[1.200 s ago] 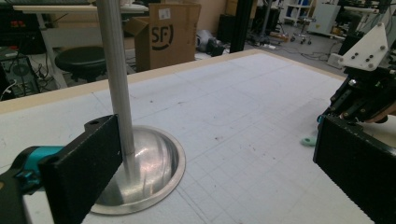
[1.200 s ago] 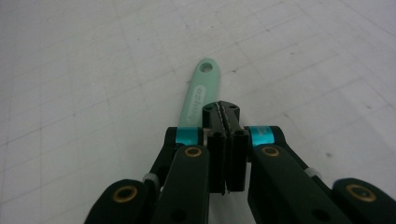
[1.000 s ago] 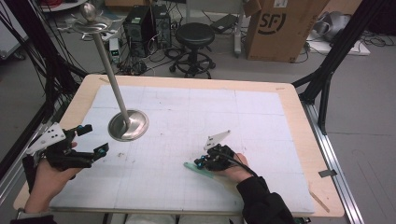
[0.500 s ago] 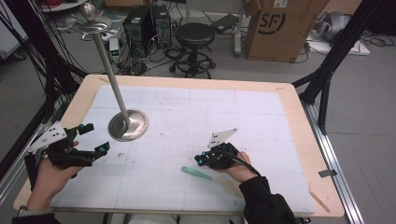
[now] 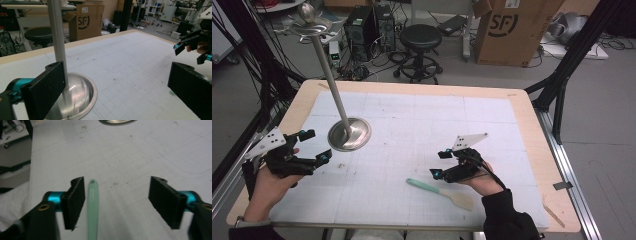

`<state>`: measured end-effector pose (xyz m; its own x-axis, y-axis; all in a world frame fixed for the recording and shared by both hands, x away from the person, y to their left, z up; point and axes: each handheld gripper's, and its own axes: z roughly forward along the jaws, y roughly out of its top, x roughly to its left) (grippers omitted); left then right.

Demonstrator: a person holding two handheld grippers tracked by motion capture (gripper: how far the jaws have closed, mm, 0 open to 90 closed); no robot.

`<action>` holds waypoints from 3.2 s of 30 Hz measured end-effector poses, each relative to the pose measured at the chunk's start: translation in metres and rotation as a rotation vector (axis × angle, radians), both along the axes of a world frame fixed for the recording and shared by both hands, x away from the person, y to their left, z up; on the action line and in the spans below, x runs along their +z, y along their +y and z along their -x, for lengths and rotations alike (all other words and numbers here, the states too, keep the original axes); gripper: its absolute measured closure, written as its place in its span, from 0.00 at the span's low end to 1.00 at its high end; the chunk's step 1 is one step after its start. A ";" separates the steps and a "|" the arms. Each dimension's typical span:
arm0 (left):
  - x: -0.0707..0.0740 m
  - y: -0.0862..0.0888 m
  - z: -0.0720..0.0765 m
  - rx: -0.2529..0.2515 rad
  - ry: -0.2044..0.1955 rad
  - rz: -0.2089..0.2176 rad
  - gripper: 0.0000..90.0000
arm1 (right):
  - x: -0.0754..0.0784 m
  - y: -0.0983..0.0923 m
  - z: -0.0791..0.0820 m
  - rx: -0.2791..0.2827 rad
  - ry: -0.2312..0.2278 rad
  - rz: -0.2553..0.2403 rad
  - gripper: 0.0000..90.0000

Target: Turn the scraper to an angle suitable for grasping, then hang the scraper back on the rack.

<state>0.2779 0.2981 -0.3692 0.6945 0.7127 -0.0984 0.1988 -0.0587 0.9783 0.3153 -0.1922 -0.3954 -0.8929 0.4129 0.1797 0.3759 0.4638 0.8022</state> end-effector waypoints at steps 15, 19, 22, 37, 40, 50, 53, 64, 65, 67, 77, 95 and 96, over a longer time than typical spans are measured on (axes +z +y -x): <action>0.003 -0.016 -0.008 -0.033 -0.006 -0.009 0.03 | 0.002 -0.008 0.019 -0.048 -0.015 0.194 0.00; 0.003 -0.018 -0.010 -0.036 -0.005 -0.012 0.03 | -0.005 -0.002 0.021 -0.033 0.012 0.282 0.00; 0.003 -0.020 -0.010 -0.040 -0.006 -0.010 0.03 | -0.010 0.006 0.026 -0.014 0.043 0.348 0.00; 0.002 -0.021 -0.013 -0.041 -0.002 -0.014 0.03 | -0.025 0.020 0.030 0.029 0.071 0.541 0.36; 0.002 -0.022 -0.013 -0.040 0.000 -0.017 0.03 | -0.023 0.021 0.034 0.049 0.058 0.556 0.48; 0.001 -0.023 -0.015 -0.041 0.004 -0.022 0.03 | -0.017 0.032 0.043 0.044 0.096 0.630 0.72; 0.001 -0.022 -0.015 -0.040 0.004 -0.021 0.03 | -0.016 0.037 0.045 0.063 0.089 0.673 0.77; -0.002 -0.027 -0.015 -0.047 0.012 -0.039 0.03 | -0.016 0.038 0.045 0.101 0.093 0.665 0.90; -0.002 -0.027 -0.015 -0.046 0.012 -0.038 0.03 | -0.016 0.038 0.045 0.101 0.093 0.665 0.90; -0.002 -0.026 -0.015 -0.044 0.011 -0.037 0.03 | -0.016 0.036 0.044 0.113 0.090 0.648 0.90; -0.001 -0.025 -0.015 -0.041 0.009 -0.028 0.03 | -0.011 0.019 0.036 0.059 0.070 0.520 0.90; 0.000 -0.020 -0.008 -0.034 0.002 -0.029 0.03 | 0.019 0.001 0.025 -0.067 -0.085 0.116 0.90; 0.000 -0.020 -0.007 -0.032 0.003 -0.023 0.03 | 0.020 0.002 0.024 -0.077 -0.082 0.090 0.90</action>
<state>0.2849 0.2779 -0.3695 0.7167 0.6923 -0.0843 0.1990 -0.0872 0.9761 0.2915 -0.1904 -0.3758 -0.8679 0.4922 0.0668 0.3485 0.5076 0.7879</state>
